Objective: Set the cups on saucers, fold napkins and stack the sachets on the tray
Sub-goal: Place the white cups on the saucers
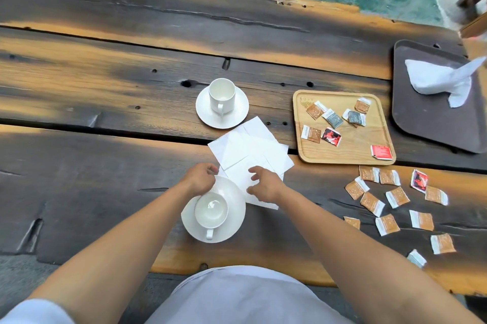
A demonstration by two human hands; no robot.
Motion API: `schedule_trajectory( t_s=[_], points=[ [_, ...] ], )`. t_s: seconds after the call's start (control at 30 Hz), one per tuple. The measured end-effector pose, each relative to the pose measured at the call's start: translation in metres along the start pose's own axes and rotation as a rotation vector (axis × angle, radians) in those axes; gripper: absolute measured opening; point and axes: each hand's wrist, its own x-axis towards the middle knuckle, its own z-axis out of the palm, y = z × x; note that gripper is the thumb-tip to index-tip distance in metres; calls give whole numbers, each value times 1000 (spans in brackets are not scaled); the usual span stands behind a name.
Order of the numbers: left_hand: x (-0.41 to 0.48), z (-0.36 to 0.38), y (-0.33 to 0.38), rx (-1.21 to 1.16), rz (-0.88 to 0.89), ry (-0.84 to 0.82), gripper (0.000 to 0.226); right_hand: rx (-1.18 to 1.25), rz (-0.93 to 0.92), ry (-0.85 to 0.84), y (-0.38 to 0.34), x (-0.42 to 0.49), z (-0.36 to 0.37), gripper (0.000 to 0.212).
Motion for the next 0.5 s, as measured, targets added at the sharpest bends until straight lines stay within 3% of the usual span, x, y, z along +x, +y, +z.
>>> schedule_trajectory(
  t_s=[0.27,0.5],
  points=[
    [45,14,29,10,-62,7,29,10,23,24,1,40,-39,53],
    [71,16,18,86,-173,203,20,-126,56,187,12,71,-57,61]
  ],
)
